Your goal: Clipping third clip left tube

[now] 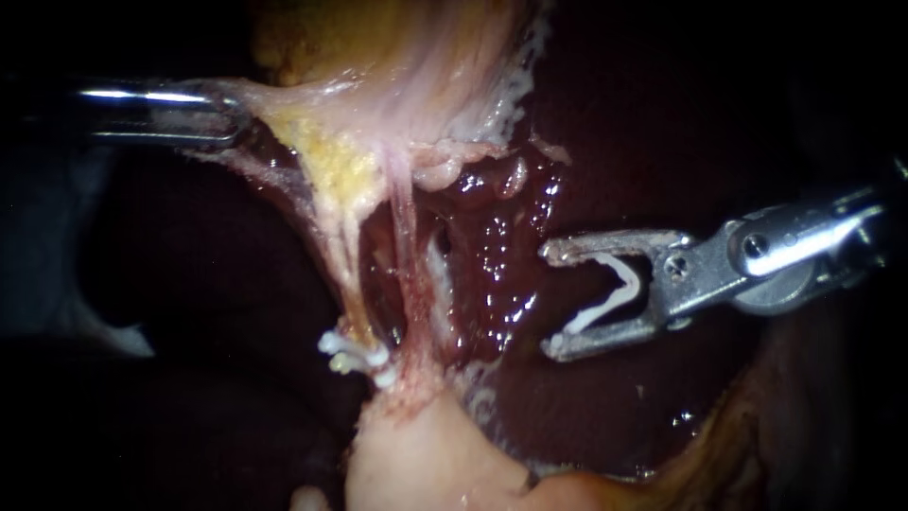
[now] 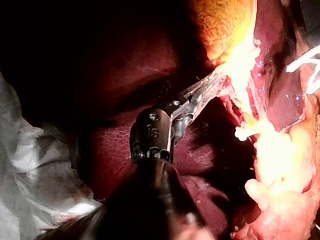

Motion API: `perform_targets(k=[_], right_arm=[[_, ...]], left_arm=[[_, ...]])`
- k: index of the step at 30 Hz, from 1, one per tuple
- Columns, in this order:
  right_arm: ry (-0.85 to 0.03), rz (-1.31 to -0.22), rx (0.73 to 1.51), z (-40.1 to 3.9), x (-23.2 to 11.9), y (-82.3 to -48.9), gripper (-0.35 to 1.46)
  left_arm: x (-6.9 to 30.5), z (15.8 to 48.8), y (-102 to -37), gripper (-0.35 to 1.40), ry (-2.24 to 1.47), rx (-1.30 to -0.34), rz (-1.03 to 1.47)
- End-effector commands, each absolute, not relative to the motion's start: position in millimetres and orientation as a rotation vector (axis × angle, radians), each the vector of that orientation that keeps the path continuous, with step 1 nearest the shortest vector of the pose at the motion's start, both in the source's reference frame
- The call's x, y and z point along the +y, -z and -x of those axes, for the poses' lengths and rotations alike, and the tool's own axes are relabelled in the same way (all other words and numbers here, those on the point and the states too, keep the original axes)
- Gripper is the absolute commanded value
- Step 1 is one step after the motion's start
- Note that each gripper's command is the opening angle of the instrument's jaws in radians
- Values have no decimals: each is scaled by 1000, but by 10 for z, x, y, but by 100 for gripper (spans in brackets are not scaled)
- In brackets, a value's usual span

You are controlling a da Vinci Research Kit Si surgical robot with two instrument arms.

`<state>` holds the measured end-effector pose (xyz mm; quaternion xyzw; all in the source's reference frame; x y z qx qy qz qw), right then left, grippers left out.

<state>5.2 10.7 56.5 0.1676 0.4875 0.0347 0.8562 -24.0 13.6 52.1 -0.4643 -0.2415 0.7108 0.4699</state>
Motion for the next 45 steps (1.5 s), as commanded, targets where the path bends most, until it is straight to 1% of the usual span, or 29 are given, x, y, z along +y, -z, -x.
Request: perform_targets(k=[1,7,12,18,22,25,28,32,45], right_arm=[[-72,-356,1029,-53,106,-565,50],[-69,-375,1054,-69,100,-558,50],[-117,-414,1066,-89,96,-554,50],[-191,-477,1078,-112,89,-559,50],[-228,-527,1081,-130,82,-568,50],[-254,-537,1079,-144,77,-577,50],[-285,-557,1080,-154,78,-587,50],[-322,-574,1101,-160,83,-598,50],[-346,-570,1097,-168,102,-629,50]], left_arm=[[137,240,-521,-35,-1742,-593,1139],[137,243,-521,-35,-1738,-591,1141],[138,244,-521,-35,-1738,-591,1141],[138,244,-520,-35,-1737,-591,1141],[138,244,-520,-35,-1737,-591,1140],[139,245,-520,-35,-1737,-591,1140],[138,245,-519,-35,-1737,-591,1140],[137,246,-518,-35,-1736,-590,1139],[137,248,-518,-35,-1735,-589,1139]])
